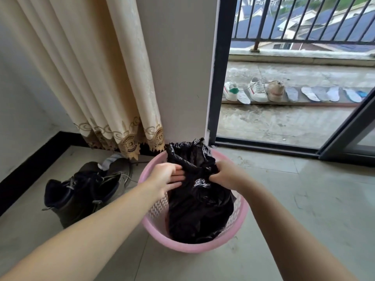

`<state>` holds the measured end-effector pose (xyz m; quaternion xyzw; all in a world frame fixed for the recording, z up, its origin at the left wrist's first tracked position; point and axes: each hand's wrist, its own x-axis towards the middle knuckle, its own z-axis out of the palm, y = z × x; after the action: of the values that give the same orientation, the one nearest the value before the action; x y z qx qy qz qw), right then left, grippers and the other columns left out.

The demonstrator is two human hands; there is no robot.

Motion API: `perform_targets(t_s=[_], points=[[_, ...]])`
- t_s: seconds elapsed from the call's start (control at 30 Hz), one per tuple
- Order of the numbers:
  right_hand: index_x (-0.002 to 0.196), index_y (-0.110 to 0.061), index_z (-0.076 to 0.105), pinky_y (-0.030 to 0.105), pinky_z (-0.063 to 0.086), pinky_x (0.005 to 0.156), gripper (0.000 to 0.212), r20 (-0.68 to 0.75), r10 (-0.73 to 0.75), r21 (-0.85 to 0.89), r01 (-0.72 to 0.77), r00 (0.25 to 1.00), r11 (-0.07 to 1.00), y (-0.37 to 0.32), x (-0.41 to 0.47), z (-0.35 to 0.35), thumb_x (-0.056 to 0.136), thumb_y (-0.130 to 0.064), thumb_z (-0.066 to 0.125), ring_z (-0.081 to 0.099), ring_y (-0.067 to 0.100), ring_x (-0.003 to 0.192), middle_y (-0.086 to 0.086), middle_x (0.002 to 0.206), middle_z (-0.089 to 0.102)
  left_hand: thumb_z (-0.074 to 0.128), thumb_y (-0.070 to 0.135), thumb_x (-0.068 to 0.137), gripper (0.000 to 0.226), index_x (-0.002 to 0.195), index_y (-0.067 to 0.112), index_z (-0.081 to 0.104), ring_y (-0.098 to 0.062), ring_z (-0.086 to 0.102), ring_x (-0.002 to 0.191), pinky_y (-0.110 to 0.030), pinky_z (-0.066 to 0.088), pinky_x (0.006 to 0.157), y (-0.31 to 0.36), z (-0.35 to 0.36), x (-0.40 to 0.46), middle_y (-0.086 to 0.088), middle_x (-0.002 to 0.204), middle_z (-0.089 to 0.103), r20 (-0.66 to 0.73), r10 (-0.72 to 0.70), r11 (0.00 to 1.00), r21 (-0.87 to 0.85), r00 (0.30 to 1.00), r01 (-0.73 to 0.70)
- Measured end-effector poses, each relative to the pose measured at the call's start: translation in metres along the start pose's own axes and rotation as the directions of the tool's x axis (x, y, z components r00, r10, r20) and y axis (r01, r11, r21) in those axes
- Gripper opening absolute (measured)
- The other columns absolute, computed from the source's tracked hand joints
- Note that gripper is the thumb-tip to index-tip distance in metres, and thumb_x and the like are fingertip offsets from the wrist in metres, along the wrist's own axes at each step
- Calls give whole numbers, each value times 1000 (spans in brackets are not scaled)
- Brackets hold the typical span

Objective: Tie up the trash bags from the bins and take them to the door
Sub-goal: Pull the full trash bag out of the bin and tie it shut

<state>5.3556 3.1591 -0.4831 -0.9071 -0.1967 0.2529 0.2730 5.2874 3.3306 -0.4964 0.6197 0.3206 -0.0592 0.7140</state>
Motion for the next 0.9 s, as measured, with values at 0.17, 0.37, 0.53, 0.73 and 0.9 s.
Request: perform_targets(t_s=[0.17, 0.37, 0.53, 0.73, 0.9], points=[[94, -7, 57, 29, 43, 70, 14, 315, -122, -245, 204, 941, 948, -23, -21, 0, 89, -20, 53, 51, 19, 78, 0, 82, 53, 60, 28, 92, 33, 124, 24, 56, -17, 60, 102, -30, 49, 85, -2, -14, 33, 0, 120, 63, -58, 58, 989, -133, 997, -65], [92, -5, 60, 36, 51, 86, 13, 212, -105, -179, 144, 972, 973, -4, -12, 7, 83, -13, 56, 61, 25, 94, 9, 98, 64, 39, -8, 89, 43, 119, 11, 62, -20, 61, 73, -31, 54, 71, -4, 9, 19, -9, 94, 67, 13, 207, 928, 313, 978, -200], [133, -13, 39, 28, 37, 104, 64, -243, -179, 76, 203, 953, 976, 7, 1, 5, 77, -19, 69, 44, 20, 122, 6, 134, 38, 37, -6, 90, 40, 107, 15, 68, -12, 62, 100, -15, 48, 87, 9, 20, -14, 2, 110, 66, 264, 336, 801, 425, 904, -422], [134, -21, 45, 12, 40, 76, 57, 63, -263, -16, 265, 963, 964, -14, -3, 28, 81, -7, 60, 54, 10, 98, -14, 105, 56, 39, -4, 89, 35, 99, 11, 70, -8, 60, 101, -21, 44, 95, 9, 15, -30, 5, 101, 68, 381, 280, 752, 484, 881, -448], [93, -9, 67, 33, 49, 72, 19, -43, -99, -98, 94, 994, 991, -4, 1, 20, 85, -4, 50, 62, 27, 81, 11, 94, 71, 49, 10, 90, 33, 121, 15, 58, -23, 57, 111, -36, 48, 94, 16, -24, -7, -7, 122, 58, -27, 535, 617, 696, 844, -369]])
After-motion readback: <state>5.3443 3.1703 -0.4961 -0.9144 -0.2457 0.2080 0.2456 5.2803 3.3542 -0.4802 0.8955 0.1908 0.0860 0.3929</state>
